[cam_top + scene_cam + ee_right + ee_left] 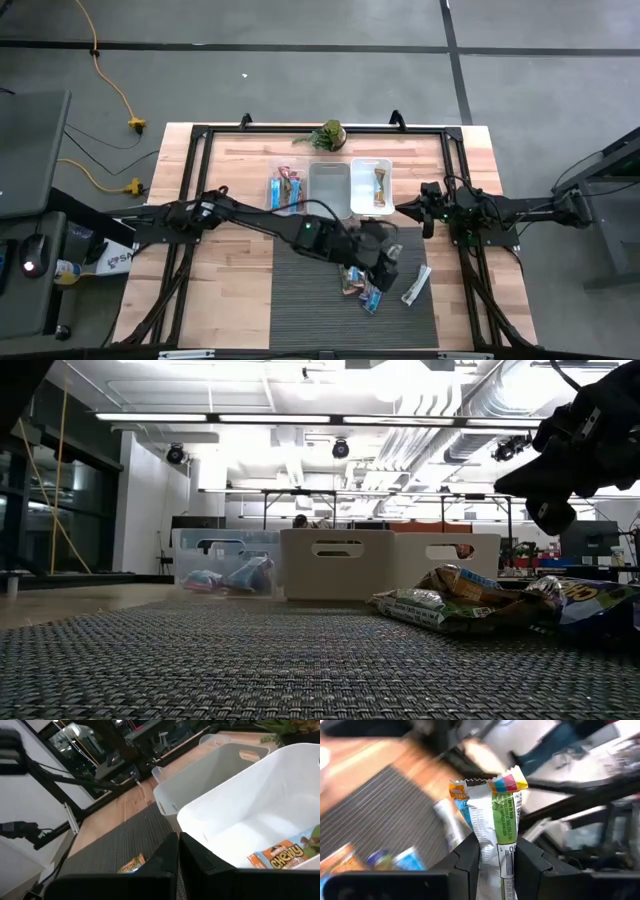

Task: Pick and place Granola Bars by type
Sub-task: Put the yellow granola bar into the white bin

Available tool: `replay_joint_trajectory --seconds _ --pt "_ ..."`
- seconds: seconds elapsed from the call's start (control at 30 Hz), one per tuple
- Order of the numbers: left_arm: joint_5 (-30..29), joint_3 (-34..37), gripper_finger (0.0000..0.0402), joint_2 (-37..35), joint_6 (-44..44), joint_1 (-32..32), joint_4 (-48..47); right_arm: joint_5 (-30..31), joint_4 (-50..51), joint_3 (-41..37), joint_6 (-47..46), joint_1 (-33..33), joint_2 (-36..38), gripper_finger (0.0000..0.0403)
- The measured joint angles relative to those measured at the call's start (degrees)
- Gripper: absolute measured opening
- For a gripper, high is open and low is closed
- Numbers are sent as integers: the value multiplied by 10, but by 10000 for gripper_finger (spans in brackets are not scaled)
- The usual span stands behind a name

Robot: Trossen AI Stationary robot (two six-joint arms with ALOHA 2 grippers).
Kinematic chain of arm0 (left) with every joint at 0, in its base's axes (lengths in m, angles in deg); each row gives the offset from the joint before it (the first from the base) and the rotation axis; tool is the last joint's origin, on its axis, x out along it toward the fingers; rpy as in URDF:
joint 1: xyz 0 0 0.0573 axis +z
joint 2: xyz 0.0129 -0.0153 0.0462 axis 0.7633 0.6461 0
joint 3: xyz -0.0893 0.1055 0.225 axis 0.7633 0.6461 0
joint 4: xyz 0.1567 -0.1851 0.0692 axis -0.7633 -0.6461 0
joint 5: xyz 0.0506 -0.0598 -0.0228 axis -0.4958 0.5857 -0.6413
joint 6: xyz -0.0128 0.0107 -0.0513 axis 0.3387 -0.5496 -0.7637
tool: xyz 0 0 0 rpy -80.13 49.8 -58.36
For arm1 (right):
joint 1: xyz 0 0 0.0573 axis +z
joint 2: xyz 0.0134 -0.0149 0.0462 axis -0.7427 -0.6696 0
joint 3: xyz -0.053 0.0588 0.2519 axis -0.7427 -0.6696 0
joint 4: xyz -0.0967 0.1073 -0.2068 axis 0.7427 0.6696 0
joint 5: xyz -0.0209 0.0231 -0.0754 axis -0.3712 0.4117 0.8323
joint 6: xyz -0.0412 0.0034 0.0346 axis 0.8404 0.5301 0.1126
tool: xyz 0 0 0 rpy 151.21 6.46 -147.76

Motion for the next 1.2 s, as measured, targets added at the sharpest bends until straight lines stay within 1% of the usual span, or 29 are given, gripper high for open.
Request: replay_joint_trajectory --seconds 0.2,0.37,0.5,0.73,0.87,0.93,1.03,1.2 --pt "53 1 85 -14 66 26 78 -1 0 0 0 0 -10 0" --pt "122 1 85 -20 103 58 153 -1 0 0 0 0 -10 0" --pt "171 1 85 -20 108 89 188 -1 0 0 0 0 -10 0" --pt "222 1 85 -20 101 149 216 -1 0 0 0 0 -9 0" --pt "233 1 85 -20 62 186 213 -1 0 0 0 0 -9 0" --pt "228 1 85 -20 35 205 201 -1 0 0 0 0 -9 0" --pt "199 1 85 -19 5 231 167 -1 0 0 0 0 -9 0" --pt "129 1 85 -19 -63 270 85 -1 0 0 0 0 -9 0"
